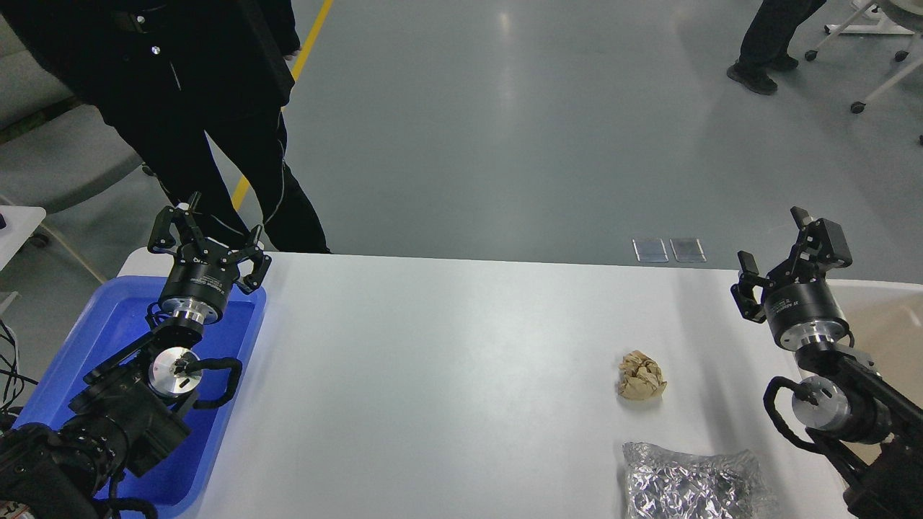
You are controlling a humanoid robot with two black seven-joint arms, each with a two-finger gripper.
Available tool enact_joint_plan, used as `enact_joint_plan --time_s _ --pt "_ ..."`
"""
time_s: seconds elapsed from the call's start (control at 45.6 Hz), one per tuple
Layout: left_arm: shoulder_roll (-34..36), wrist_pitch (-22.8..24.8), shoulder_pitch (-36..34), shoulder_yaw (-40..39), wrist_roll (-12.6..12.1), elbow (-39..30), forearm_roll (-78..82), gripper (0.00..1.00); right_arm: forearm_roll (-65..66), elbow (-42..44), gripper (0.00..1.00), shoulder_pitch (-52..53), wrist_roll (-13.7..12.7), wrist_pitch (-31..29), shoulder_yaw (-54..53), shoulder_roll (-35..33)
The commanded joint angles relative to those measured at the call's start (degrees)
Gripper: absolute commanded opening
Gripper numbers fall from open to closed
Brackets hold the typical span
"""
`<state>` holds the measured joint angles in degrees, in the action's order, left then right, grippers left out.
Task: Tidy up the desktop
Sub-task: 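Move the right gripper outward toward the white bin beside the table, then lower the right gripper down to the silver foil bag's edge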
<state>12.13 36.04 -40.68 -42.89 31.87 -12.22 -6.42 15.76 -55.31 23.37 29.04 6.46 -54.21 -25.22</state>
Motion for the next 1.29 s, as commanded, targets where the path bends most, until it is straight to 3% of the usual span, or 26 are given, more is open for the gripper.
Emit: enact_joint_plan --time_s 0.0,0.219,0.351,0.438,0.592,0.876,1.03,1.271 --pt "0.0 -0.01 -0.01 0.0 -0.05 0.0 0.0 1.0 0.24 -3.14 1.0 -2.1 0.23 -0.3 0.07 -2.2" --pt "0.0 -0.01 -0.01 0.0 -0.05 0.0 0.0 1.0 0.59 -4.2 1.0 -0.35 -1.53 -2.59 0.33 -5.72" --pt "0.0 0.08 -0.01 0.0 -0.05 0.0 0.0 1.0 0.5 -5.25 1.0 -0.26 -7.41 -3.29 1.91 -8.18" --pt "0.0 -0.01 -0.01 0.0 0.03 0.0 0.0 1.0 0.59 -7.35 1.0 -0.17 -9.53 -3.64 2.18 -10.29" --pt "0.0 -0.01 -0.01 0.0 -0.05 0.0 0.0 1.0 1.2 -11.14 1.0 0.44 -9.79 -8.82 6.74 -16.61" --pt "0.0 0.08 -0.01 -0.09 -0.05 0.0 0.0 1.0 7.17 -14.04 1.0 8.26 -9.71 -11.46 23.96 -27.69" --pt "0.0 0.08 -0.01 -0.09 -0.05 0.0 0.0 1.0 14.55 -20.01 1.0 12.65 -9.79 -12.52 32.32 -34.01" --pt "0.0 0.08 -0.01 -0.09 -0.05 0.0 0.0 1.0 24.75 -27.04 1.0 13.8 -10.32 -13.49 34.78 -39.73"
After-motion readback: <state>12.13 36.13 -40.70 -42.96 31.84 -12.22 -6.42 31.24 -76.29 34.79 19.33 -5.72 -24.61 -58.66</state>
